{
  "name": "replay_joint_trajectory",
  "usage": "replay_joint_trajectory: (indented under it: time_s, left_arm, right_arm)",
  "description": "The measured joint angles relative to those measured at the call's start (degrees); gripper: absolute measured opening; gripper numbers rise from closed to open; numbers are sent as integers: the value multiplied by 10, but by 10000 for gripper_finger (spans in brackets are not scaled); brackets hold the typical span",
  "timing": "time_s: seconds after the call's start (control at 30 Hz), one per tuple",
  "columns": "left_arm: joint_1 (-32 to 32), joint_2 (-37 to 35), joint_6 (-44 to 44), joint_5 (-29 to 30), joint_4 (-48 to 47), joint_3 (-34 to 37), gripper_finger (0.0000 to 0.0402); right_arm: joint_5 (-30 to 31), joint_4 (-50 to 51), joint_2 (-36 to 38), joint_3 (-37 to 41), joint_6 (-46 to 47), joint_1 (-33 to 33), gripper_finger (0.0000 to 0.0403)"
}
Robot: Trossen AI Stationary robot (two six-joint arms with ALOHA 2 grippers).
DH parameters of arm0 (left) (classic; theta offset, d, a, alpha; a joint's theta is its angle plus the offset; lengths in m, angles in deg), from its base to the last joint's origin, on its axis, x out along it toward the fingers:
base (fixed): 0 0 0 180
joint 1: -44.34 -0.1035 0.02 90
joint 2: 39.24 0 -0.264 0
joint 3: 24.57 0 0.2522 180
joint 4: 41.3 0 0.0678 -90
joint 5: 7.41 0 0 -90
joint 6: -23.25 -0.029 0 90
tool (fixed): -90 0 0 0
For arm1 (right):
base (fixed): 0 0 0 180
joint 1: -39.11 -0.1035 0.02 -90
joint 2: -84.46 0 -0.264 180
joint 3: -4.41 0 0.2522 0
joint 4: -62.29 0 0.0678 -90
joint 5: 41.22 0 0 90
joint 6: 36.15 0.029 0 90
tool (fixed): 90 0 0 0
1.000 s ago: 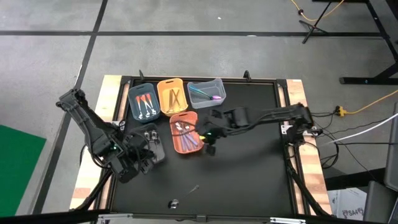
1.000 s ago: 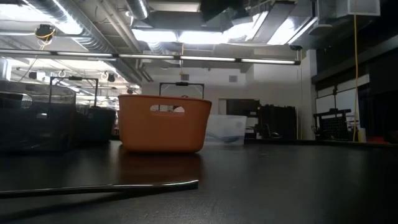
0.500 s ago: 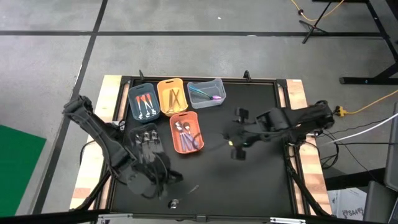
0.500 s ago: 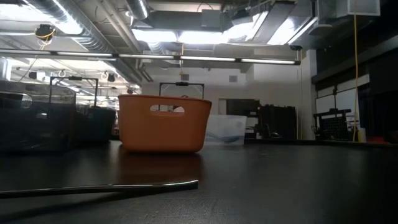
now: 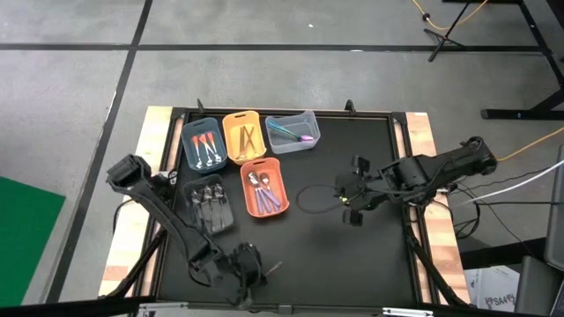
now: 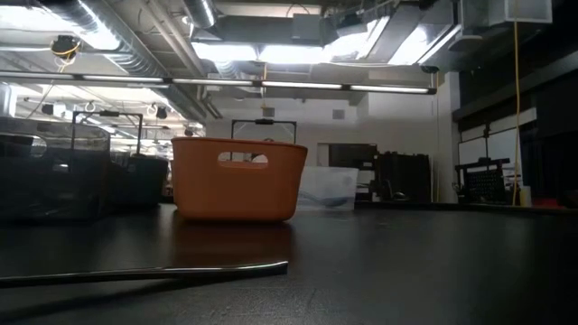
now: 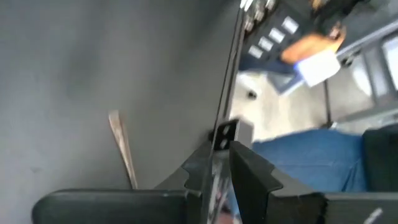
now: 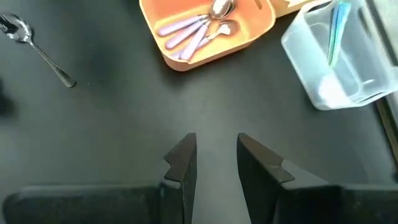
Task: Sort silverware by color (type)
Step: Put the black spoon into the black bin
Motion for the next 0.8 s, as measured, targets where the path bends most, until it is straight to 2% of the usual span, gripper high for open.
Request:
replay_joint_trajectory:
  time_s: [0.17, 0.37, 0.67, 0.8]
  left_arm:
    - [0, 42, 4, -33, -1, 0, 50]
    - [0, 72, -16, -34, -2, 0, 50]
    - [-1, 91, -20, -33, -4, 0, 51]
    - [-2, 98, -11, -31, -7, -1, 72]
  right_arm:
    - [-48, -77, 36, 94, 4, 0, 101]
    - [-79, -147, 46, 165, 4, 0, 101]
    - [-103, -199, 46, 211, 12, 0, 101]
    - [-103, -201, 46, 212, 12, 0, 101]
